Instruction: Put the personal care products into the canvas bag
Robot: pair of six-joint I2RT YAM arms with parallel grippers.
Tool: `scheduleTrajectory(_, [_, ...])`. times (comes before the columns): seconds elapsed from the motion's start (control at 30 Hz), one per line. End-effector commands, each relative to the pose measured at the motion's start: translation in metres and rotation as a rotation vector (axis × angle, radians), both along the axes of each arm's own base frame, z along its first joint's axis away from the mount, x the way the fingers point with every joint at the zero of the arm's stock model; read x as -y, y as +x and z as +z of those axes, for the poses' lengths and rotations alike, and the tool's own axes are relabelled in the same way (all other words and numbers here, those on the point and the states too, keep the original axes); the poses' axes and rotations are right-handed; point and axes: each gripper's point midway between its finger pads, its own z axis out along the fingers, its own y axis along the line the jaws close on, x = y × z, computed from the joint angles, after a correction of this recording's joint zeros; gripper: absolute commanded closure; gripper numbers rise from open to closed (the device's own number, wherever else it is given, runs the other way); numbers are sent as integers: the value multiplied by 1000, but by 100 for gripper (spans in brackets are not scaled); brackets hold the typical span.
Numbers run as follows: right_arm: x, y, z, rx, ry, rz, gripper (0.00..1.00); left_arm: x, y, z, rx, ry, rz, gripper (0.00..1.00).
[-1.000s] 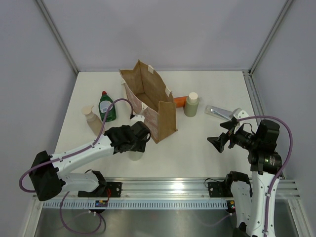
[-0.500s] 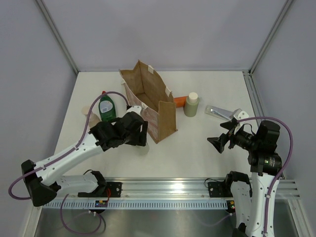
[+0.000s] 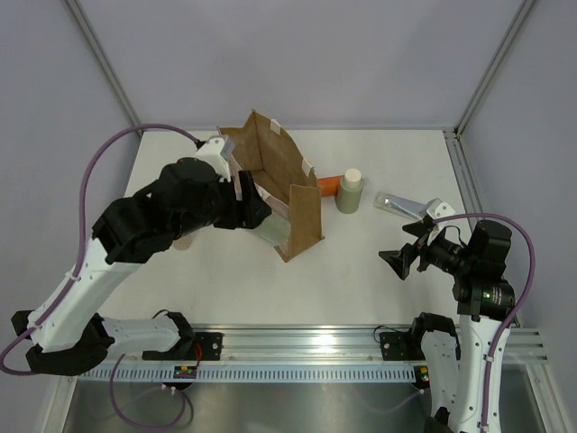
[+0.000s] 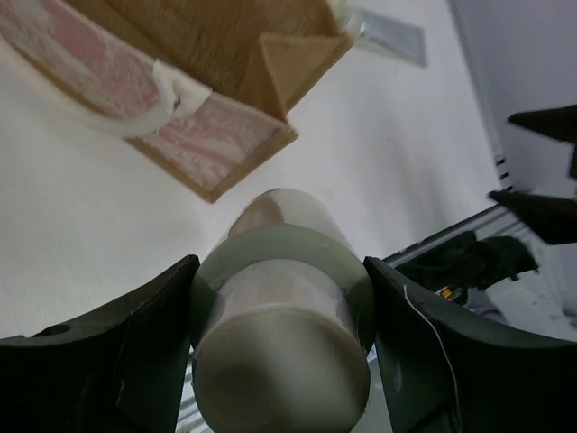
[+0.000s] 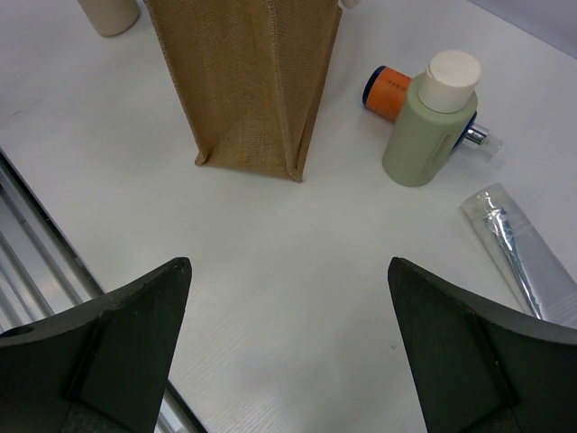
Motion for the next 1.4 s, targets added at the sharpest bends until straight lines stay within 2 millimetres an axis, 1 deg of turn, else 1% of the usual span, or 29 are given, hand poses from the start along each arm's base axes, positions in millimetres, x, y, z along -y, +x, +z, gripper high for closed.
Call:
scheduleTrajectory(0.0, [3, 2, 0, 19, -13, -14, 1, 12, 21, 74, 146, -169, 22, 100])
scheduleTrajectory(0.03, [3, 3, 1, 21, -14, -14, 0, 6, 29, 93, 181, -200, 49, 100])
scheduleTrajectory(0.07, [3, 3, 1, 21, -14, -14, 1, 9, 40, 95, 183, -201, 65, 100])
scheduleTrajectory(0.1, [3, 3, 0, 21, -14, -15, 1, 11, 47, 104, 196, -232, 63, 100])
scheduleTrajectory(0.13, [3, 3, 0, 19, -14, -15, 0, 0, 63, 114, 217, -252, 114, 100])
scheduleTrajectory(0.17, [3, 2, 0, 19, -13, -14, 1, -2, 73, 118, 227, -263, 133, 100])
scheduleTrajectory(0.2, [3, 2, 0, 20, -14, -13, 0, 2, 88, 120, 231, -276, 135, 100])
scheduleTrajectory(0.23, [3, 2, 0, 22, -15, -15, 0, -7, 104, 122, 240, -278, 178, 100])
scheduleTrajectory(0.27, [3, 2, 0, 22, -15, -13, 1, -8, 112, 129, 255, -288, 187, 100])
scheduleTrajectory(0.3, [3, 2, 1, 24, -16, -13, 1, -3, 134, 120, 237, -273, 191, 100])
scheduleTrajectory(0.37, [3, 2, 1, 25, -15, -12, 1, 1, 153, 117, 236, -260, 197, 100])
scheduleTrajectory(0.4, [3, 2, 1, 25, -15, -12, 1, 7, 172, 105, 228, -235, 197, 100])
scheduleTrajectory(0.5, [3, 2, 1, 26, -16, -13, 0, 21, 192, 88, 209, -206, 158, 100])
scheduleTrajectory(0.53, [3, 2, 1, 26, -16, -13, 0, 27, 204, 71, 178, -180, 155, 100])
scheduleTrajectory(0.63, [3, 2, 1, 24, -16, -14, 0, 34, 216, 36, 113, -117, 136, 100])
scheduleTrajectory(0.7, [3, 2, 0, 23, -16, -16, 0, 34, 221, 21, 104, -92, 136, 100])
scheduleTrajectory(0.73, [3, 2, 0, 23, -15, -15, 0, 34, 221, -5, 63, -60, 133, 100])
scheduleTrajectory(0.8, [3, 2, 0, 23, -16, -14, 1, 35, 224, -14, 87, -55, 125, 100])
scheduleTrajectory(0.83, [3, 2, 0, 23, -16, -14, 0, 35, 224, -35, 58, -33, 119, 100])
scheduleTrajectory(0.87, [3, 2, 0, 20, -15, -14, 1, 37, 224, -42, 52, -30, 109, 100])
scheduleTrajectory(0.9, [3, 3, 0, 21, -15, -14, 0, 44, 226, -44, 59, -48, 84, 100])
scheduleTrajectory(0.97, [3, 3, 0, 17, -14, -15, 0, 51, 224, -64, 25, -57, 45, 99])
scheduleTrajectory(1.0, [3, 3, 0, 22, -15, -16, 0, 60, 225, -68, 19, -82, 12, 97])
scheduleTrajectory(1.07, [4, 3, 0, 19, -15, -18, 0, 67, 222, -84, -14, -93, -24, 89])
scheduleTrajectory(1.13, [4, 3, 0, 17, -14, -18, 0, 69, 220, -91, -25, -98, -40, 82])
scheduleTrajectory(1.17, [4, 4, 0, 16, -13, -18, 1, 70, 219, -97, -35, -96, -45, 71])
scheduleTrajectory(1.23, [4, 4, 0, 14, -14, -18, 0, 70, 217, -101, -41, -93, -56, 57])
scheduleTrajectory(1.27, [4, 5, -1, 11, -11, -19, 0, 72, 215, -101, -42, -94, -67, 41])
scheduleTrajectory(1.37, [5, 7, -1, 10, -11, -20, 0, 72, 213, -100, -43, -93, -86, 22])
